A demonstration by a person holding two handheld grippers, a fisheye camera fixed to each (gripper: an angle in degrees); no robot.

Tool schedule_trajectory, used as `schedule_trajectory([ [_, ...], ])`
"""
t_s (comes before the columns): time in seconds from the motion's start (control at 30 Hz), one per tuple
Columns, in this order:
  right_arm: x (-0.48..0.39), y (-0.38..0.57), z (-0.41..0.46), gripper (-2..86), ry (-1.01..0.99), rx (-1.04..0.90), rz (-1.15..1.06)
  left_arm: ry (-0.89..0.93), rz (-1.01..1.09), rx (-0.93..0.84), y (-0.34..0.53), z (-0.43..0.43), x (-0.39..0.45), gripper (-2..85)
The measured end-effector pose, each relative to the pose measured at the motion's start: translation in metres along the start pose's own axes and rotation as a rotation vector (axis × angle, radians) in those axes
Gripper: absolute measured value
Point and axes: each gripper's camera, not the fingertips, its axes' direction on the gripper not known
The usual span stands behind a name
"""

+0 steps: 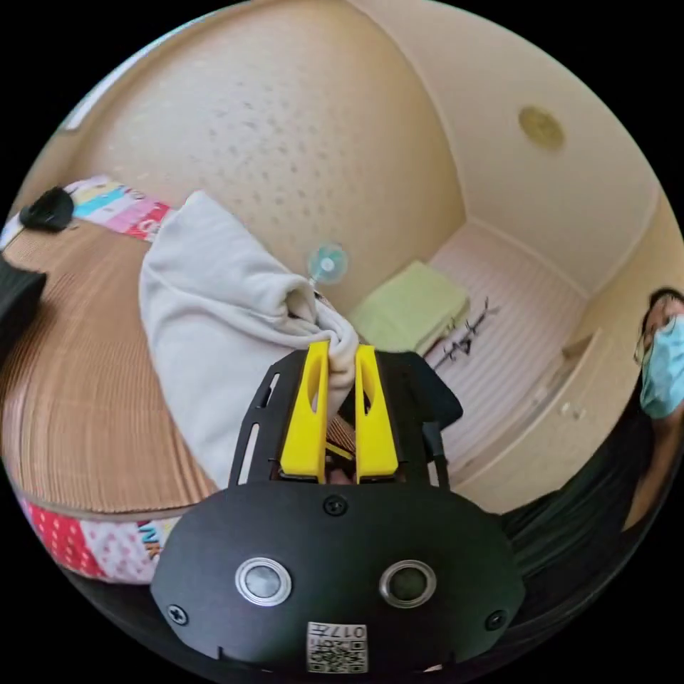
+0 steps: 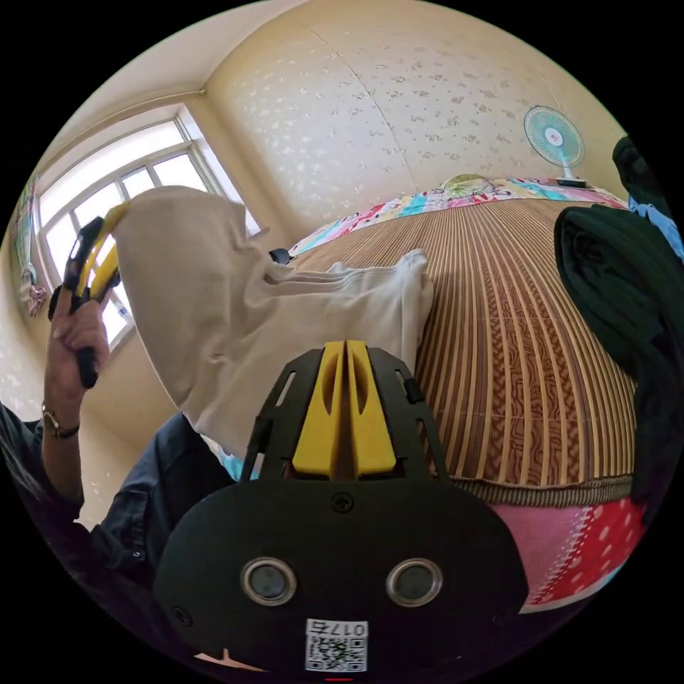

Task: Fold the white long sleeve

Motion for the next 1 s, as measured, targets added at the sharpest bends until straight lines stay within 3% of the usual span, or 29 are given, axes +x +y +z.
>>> schedule_trajectory([
  [0.13,0.022,0.002,-0.016,1.3,-0.080,-0.026,0.049,0.045,0.058,-0.272,0.045,0.080,0.035,8.8],
  [0.23,0.046,0.009,-0.052,2.2,-0.136,-0.114,0.125,0.038,0.019,-0.238,0.078,0.063,0.028,9.5],
  [0.43,0.066,0.057,-0.142,6.8,-0.041,-0.113,0.248,-0.372,-0.260,-0.090,0.125,-0.025,-0.044,18.6],
  [0.57,0.083,0.083,-0.154,14.8,-0.251,-0.134,0.423,-0.172,-0.511,-0.224,0.164,-0.003,-0.111,20.5],
  [0.7,0.103,0.111,-0.128,17.9,-0.570,-0.146,0.569,0.149,-0.719,-0.167,0.221,0.016,-0.135,14.7],
  [0.87,0.126,0.125,-0.110,23.9,-0.866,-0.089,0.665,0.198,-0.589,-0.352,0.248,0.027,-0.068,11.6],
  [0.93,0.133,0.123,-0.105,23.2,-1.033,-0.016,0.650,0.213,-0.539,-0.395,0.262,0.024,-0.033,11.3],
  [1.0,0.133,0.113,-0.099,18.3,-1.179,-0.070,0.646,0.186,-0.449,-0.366,0.278,0.007,0.008,11.3],
])
